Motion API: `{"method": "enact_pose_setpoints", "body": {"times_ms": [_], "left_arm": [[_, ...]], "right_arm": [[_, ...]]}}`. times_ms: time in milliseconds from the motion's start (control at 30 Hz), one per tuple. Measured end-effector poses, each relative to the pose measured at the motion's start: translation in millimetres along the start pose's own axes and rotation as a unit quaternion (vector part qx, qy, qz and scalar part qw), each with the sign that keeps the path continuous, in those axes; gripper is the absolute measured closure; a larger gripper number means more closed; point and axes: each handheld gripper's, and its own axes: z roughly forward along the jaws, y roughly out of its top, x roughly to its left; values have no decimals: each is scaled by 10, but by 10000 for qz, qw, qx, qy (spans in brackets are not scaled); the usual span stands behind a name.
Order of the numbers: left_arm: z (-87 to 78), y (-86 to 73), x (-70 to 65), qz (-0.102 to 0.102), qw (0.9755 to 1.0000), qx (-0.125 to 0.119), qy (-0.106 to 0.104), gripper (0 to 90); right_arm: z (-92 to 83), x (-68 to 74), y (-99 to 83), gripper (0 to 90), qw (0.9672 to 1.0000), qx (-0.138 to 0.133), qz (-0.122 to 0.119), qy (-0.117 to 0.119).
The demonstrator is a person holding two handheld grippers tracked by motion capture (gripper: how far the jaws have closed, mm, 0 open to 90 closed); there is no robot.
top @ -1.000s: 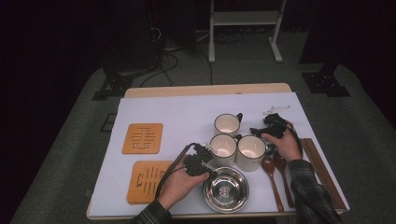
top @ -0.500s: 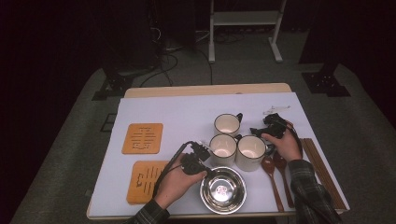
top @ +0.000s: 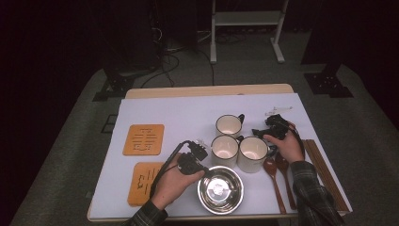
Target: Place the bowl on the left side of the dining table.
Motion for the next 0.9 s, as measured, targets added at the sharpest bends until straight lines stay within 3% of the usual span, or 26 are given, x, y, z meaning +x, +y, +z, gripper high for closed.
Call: {"method": "enact_pose_setpoints", "body": {"times_ms": [900], "left_arm": [[-177, -64, 157, -116, 9999, -41, 109, 836]], "right_arm": [[0, 0, 0, 193, 10000, 0, 1, 1]]}}
